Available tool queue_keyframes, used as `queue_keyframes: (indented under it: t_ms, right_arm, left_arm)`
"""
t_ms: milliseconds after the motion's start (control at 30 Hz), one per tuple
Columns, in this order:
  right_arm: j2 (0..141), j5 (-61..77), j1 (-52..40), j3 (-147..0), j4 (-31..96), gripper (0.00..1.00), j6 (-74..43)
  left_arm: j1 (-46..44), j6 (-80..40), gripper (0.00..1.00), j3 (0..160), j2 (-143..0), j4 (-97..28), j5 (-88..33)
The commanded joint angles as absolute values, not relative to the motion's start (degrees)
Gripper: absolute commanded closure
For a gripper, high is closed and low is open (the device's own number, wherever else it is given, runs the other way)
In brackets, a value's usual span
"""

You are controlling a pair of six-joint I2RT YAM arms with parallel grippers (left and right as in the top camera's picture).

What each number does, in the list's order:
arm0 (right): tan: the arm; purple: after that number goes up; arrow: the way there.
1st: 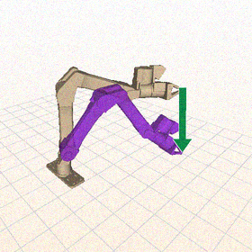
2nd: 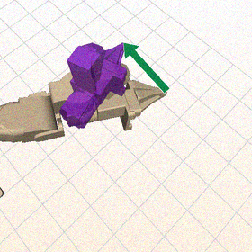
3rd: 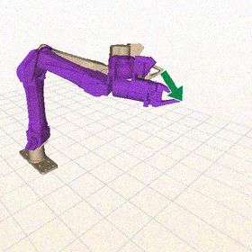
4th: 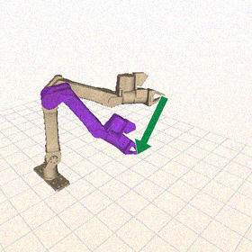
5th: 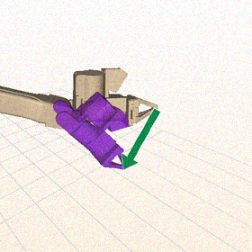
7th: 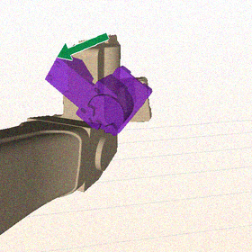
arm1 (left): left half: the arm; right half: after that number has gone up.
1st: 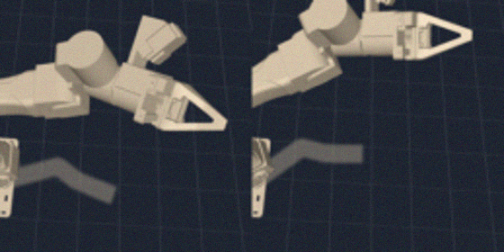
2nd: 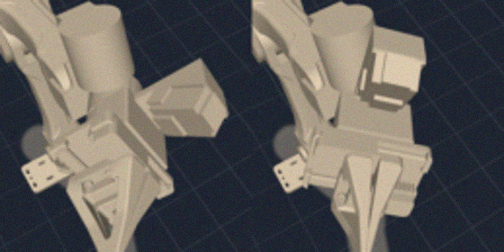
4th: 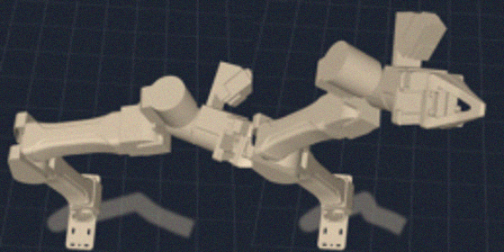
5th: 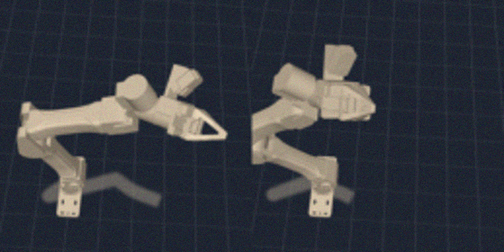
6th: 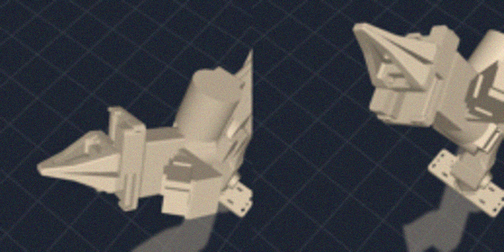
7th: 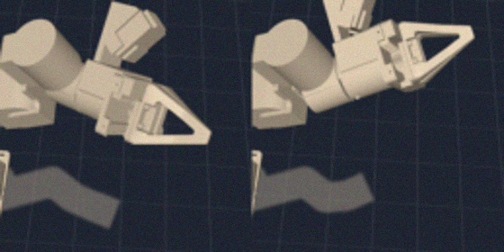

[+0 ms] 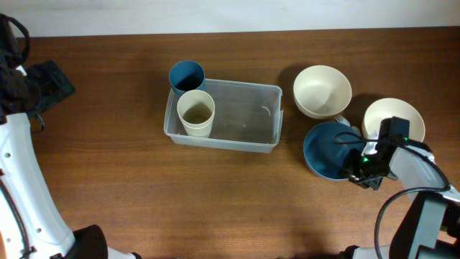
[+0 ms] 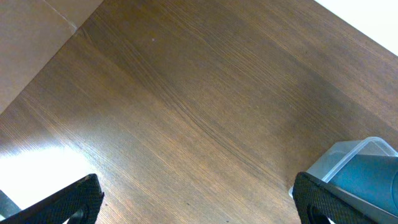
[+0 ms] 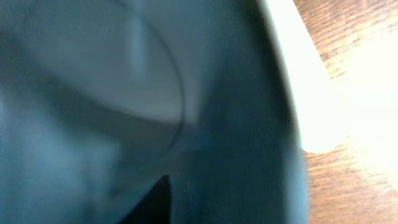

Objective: Pack container
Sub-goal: 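Move the right gripper to the blue bowl rim, then grasp the blue bowl rim with the right gripper and lift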

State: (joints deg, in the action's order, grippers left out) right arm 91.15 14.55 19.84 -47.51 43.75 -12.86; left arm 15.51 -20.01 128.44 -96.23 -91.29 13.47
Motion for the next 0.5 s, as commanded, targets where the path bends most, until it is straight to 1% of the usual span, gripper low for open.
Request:
queue_keyframes:
  t_ms: [0,67,100,467]
  right_arm:
    - [91.2,14.9,19.9,-45.2,42.2,0.84,-14.0]
    - [91.2,14.8,19.9,-45.1,42.2,0.9,-14.0]
    - [91.2,14.9,19.9,-45.1,42.1,0.96,-14.1]
    - [91.2,16.6,20.0,-45.5,41.5,0.96,-14.7]
  left_arm:
    - [15.7,-20.6,0.0,128.3,-96.4,-91.4,13.3]
    - [15.7,-20.6,0.0,128.3,-96.4,-91.4,13.3]
    - [15.7,-20.6,0.0,128.3,-96.4,-91.4,13.3]
    - [15.7,-20.6,0.0,128.3,-96.4,-91.3,13.3]
